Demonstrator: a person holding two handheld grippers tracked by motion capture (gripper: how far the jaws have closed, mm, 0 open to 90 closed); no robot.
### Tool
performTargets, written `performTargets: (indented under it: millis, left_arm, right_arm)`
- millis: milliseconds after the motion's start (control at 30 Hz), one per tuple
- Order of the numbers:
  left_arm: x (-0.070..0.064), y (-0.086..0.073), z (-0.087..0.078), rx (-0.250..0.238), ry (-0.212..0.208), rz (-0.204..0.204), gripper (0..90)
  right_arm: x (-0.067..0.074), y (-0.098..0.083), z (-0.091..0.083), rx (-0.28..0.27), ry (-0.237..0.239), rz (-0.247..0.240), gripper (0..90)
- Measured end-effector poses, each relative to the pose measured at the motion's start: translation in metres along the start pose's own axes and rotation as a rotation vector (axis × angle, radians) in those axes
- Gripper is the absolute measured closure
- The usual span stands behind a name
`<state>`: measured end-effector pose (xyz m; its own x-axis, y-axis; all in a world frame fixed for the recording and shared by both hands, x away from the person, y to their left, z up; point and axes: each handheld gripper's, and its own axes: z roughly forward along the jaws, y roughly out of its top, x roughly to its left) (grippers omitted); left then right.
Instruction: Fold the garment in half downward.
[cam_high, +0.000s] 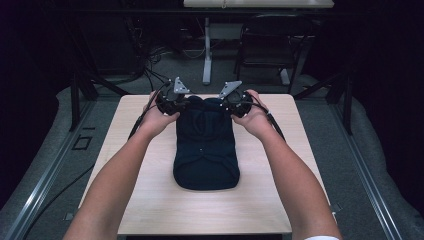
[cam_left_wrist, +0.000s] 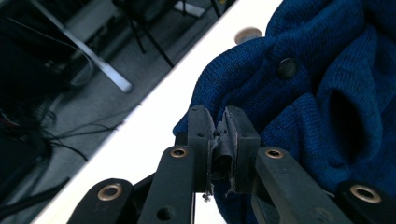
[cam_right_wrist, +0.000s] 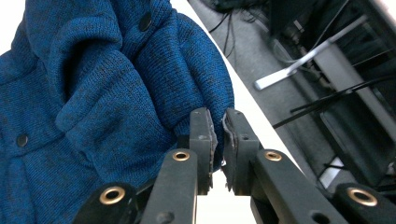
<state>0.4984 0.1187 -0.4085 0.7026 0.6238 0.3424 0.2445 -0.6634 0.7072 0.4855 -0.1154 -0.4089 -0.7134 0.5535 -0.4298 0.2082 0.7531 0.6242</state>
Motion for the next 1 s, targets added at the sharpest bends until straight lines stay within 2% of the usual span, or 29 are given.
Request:
performTargets:
  millis: [67, 133, 167, 267, 367, 467, 500, 700, 767, 833, 900, 933, 1000]
  left_arm:
    - [0.001, 0.002, -0.006, -0.04, 0.016, -0.01, 82.0]
    - [-0.001, -0.002, -0.008, -0.043, 0.002, 0.003, 82.0]
    - [-0.005, -0.007, -0.007, -0.047, -0.005, 0.013, 82.0]
    - [-0.017, -0.024, -0.003, -0.031, -0.028, 0.038, 82.1]
    - [-0.028, -0.035, -0.003, -0.026, -0.034, 0.062, 82.3]
    - [-0.037, -0.041, -0.005, 0.001, -0.044, 0.117, 82.3]
    - [-0.038, -0.041, -0.005, -0.001, -0.036, 0.121, 82.3]
    - [-0.033, -0.036, -0.008, -0.012, -0.017, 0.101, 82.3]
    - [-0.028, -0.028, -0.008, -0.015, -0.002, 0.083, 82.3]
    - [-0.023, -0.021, -0.011, -0.049, 0.033, 0.061, 82.3]
    - [-0.023, -0.016, -0.021, -0.103, 0.043, 0.05, 82.4]
    - [-0.025, -0.016, -0.024, -0.105, 0.039, 0.08, 82.3]
    - [-0.036, -0.027, -0.026, -0.089, 0.008, 0.127, 82.4]
  right_arm:
    - [-0.001, 0.003, -0.005, -0.025, -0.018, 0.003, 82.3]
    - [-0.002, 0.004, -0.01, -0.048, -0.025, 0.009, 82.3]
    - [0.001, 0.003, -0.011, -0.045, -0.026, -0.003, 82.3]
    - [0.016, -0.007, -0.008, -0.033, -0.025, -0.076, 82.3]
    - [0.032, -0.017, -0.006, -0.038, -0.023, -0.121, 82.3]
    - [0.044, -0.026, -0.007, -0.017, -0.011, -0.176, 82.3]
    - [0.046, -0.027, -0.008, -0.019, -0.013, -0.191, 82.3]
    - [0.044, -0.024, -0.009, -0.023, -0.016, -0.17, 82.3]
    - [0.037, -0.018, -0.009, -0.007, -0.02, -0.162, 82.3]
    - [0.03, -0.01, -0.012, -0.02, -0.049, -0.143, 82.3]
    - [0.025, -0.003, -0.021, -0.085, -0.074, -0.103, 82.3]
    - [0.025, -0.002, -0.026, -0.111, -0.08, -0.096, 82.3]
    - [0.03, -0.009, -0.03, -0.112, -0.063, -0.13, 82.3]
